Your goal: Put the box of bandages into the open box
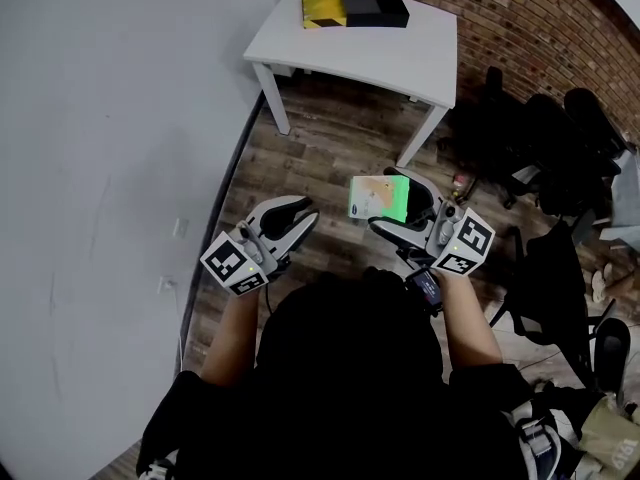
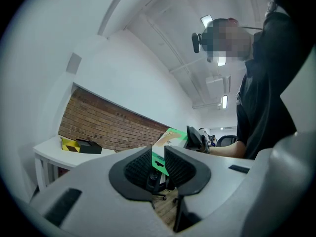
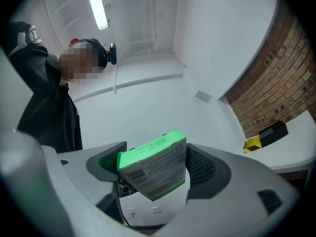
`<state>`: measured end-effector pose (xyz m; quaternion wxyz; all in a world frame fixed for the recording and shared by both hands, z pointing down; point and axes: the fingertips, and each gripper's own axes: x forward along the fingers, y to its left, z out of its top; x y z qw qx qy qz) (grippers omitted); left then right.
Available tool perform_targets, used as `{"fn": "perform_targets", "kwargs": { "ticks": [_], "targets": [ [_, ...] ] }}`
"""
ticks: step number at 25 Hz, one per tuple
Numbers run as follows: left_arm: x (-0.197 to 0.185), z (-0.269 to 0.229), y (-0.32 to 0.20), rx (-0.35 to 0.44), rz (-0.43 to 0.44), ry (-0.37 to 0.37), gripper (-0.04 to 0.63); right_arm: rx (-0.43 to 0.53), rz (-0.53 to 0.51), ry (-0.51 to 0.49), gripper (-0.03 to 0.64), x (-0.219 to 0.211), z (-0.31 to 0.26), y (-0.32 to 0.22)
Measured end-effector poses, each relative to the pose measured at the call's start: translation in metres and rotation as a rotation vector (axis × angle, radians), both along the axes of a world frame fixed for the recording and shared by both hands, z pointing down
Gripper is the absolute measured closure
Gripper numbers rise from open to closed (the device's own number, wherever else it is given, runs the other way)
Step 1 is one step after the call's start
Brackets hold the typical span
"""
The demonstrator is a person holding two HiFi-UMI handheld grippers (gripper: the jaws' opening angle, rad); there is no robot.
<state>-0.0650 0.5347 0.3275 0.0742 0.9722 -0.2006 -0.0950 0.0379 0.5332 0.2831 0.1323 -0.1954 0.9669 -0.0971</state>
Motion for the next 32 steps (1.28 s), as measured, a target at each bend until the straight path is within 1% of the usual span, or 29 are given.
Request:
{"fn": "perform_targets", "kwargs": {
  "ticks": [4, 10, 15, 23, 27, 32],
  "targets": [
    [-0.007, 0.001, -0.005, 0.001, -0.012, 0.011, 0.512, 0.002, -0.005, 0.011, 0.238, -0.004, -0.002, -0.001],
    [-0.019, 0.004, -0.027, -0.009, -0.027, 0.026, 0.512, -0.006, -0.012, 0.023, 0.238, -0.013, -0.001, -0.023],
    [-0.025, 0.009, -0.037, -0.020, -0.054, 0.015, 0.512, -0.011, -0.042, 0.009, 0.239, -0.018, 0.002, -0.038],
    [-0.041, 0.019, -0.099, -0.056, -0.091, -0.016, 0.512, -0.033, -0.089, -0.011, 0.239, -0.033, 0.012, -0.108],
    [-0.039, 0.021, -0.145, -0.052, -0.082, -0.032, 0.512, -0.025, -0.097, -0.019, 0.240, -0.036, 0.012, -0.155],
    [-0.031, 0.015, -0.203, -0.059, -0.081, -0.042, 0.512, -0.053, -0.124, -0.022, 0.241, -0.037, 0.015, -0.214]
  ]
}}
